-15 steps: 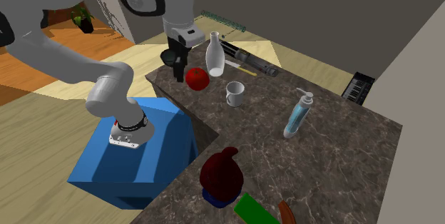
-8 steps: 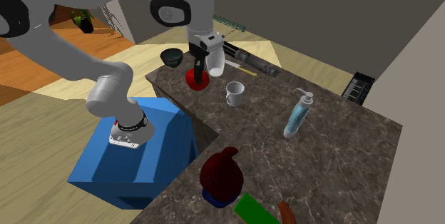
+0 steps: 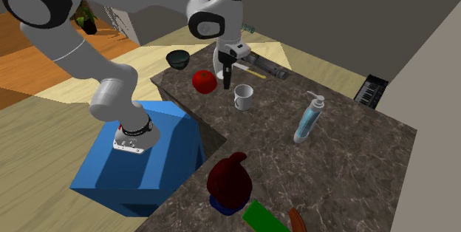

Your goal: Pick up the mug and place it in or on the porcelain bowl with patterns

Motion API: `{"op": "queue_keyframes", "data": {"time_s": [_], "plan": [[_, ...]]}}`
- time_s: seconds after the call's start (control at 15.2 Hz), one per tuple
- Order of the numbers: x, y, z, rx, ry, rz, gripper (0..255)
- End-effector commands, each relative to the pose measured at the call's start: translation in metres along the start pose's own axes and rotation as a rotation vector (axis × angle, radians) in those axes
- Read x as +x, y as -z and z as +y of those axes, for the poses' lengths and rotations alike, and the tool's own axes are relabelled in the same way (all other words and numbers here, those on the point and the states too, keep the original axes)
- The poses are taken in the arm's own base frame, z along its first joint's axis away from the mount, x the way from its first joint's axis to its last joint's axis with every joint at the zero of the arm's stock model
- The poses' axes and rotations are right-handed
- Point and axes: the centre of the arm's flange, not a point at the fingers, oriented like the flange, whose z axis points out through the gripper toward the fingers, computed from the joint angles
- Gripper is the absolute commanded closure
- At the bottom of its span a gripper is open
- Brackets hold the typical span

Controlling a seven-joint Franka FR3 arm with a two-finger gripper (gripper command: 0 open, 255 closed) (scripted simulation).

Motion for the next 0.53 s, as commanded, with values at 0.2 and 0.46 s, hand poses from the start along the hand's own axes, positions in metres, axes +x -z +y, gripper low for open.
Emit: {"op": "queue_keyframes", "data": {"time_s": [0.2,0.46], "plan": [[0.043,-0.03,-0.032,-0.02,0.001,0.026,0],[0.072,-0.051,-0.053,-0.034,0.002,0.042,0]]}}
